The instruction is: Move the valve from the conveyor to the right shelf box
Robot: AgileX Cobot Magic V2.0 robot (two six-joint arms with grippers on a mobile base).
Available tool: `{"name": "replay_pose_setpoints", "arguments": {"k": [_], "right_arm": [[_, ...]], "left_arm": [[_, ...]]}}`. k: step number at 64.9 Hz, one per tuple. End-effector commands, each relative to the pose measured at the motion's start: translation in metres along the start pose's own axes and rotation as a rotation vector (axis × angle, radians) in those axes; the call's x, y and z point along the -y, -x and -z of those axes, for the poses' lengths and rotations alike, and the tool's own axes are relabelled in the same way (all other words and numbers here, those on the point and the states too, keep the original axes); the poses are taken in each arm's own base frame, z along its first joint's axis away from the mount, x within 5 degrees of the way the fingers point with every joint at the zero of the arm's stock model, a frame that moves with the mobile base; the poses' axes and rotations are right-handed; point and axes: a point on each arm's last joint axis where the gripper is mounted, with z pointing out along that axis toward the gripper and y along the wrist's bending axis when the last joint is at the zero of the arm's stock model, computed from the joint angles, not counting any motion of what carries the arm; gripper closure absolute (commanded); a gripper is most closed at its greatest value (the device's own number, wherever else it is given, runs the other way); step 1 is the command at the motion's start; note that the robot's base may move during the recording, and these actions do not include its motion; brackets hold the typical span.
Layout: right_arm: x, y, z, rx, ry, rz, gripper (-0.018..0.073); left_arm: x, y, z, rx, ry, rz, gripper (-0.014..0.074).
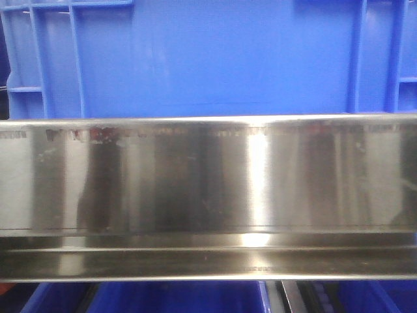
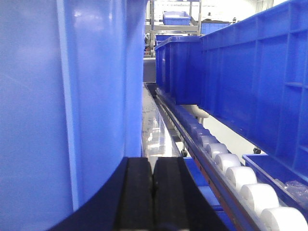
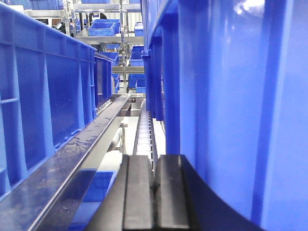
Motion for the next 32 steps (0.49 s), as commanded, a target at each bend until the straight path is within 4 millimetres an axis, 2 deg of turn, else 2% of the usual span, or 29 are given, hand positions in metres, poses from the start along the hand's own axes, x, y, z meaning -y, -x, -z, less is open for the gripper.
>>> {"name": "replay_pose_setpoints", "arguments": {"k": [1, 32], "right_arm": [[0.0002, 0.0005, 0.0002, 0.013, -0.002, 0.007, 0.0712], [0.0002, 0.0005, 0.0002, 0.013, -0.002, 0.007, 0.0712]], "left_arm": [[-0.0001, 0.0026, 0.0005, 0.027, 0.002, 0.003, 0.0708], [-0.0001, 0.0026, 0.0005, 0.027, 0.002, 0.003, 0.0708]]}}
